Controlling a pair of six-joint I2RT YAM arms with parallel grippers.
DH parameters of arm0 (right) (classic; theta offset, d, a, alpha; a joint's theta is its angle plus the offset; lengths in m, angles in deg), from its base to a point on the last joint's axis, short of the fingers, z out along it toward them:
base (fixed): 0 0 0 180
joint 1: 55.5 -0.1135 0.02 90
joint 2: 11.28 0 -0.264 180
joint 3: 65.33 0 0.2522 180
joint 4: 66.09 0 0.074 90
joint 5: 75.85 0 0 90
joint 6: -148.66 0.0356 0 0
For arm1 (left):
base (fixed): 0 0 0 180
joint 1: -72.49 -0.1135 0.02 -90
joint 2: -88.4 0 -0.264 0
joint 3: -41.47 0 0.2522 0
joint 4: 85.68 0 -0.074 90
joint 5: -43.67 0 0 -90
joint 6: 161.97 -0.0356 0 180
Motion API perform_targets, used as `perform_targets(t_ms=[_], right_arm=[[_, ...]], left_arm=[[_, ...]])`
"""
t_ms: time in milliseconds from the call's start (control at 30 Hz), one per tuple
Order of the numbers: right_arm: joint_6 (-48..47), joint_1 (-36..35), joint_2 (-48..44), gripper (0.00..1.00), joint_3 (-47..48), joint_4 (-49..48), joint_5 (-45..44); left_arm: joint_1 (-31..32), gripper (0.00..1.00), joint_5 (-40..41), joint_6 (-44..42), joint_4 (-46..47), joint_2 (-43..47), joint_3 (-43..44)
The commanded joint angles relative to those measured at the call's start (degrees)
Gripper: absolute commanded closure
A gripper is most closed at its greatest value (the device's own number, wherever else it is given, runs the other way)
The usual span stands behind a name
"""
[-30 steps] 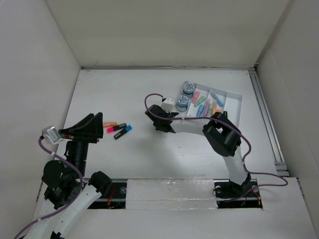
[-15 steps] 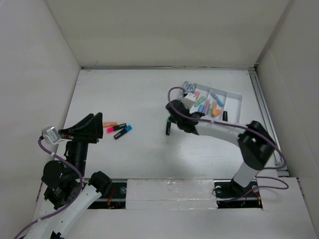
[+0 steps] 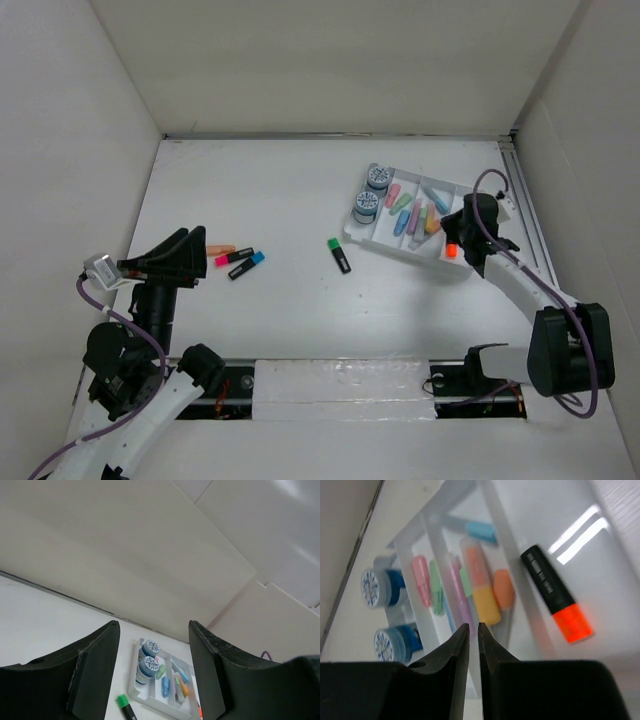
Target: Organize the desk
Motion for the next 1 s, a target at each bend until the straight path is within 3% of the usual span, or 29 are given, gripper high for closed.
perform_targets(t_ms=[0,133,200,267,367,567,967], right_arm=[[-3.5,-9.8,-1.6,0.81,0.7,-7.0,9.8],[-7.7,-22.0,2.9,0.8,6.1,0.2,5.7],[-9.2,-25.9,7.2,0.74,8.7,2.2,2.6],[-10.3,-30.5,10.4,0.57,10.2,4.0,-0.8],[-11.7,-35.2,17.2,0.44,13.4,5.8,-4.7],[-14.1,-40.1,28.0,0.41,21.0,9.4,-8.3],[-15.6,-45.4,38.6,0.45,29.0,13.5,-15.9]], left_arm=[[-0.3,0.47,-0.7,-0.4,2.2,-0.3,-0.2],[-0.3,0.47,-0.5,-0.5,2.1,-0.1,-0.3],[-0.3,0.47,-0.6,-0.5,2.2,0.0,-0.3],[-0.3,0.47,-0.6,-0.5,2.2,0.3,-0.4],[-0.3,0.47,-0.5,-0.5,2.2,0.4,-0.4],[-0.3,0.47,-0.5,-0.6,2.3,0.2,-0.4],[-0.3,0.47,-0.6,-0.5,2.3,-0.2,-0.4]])
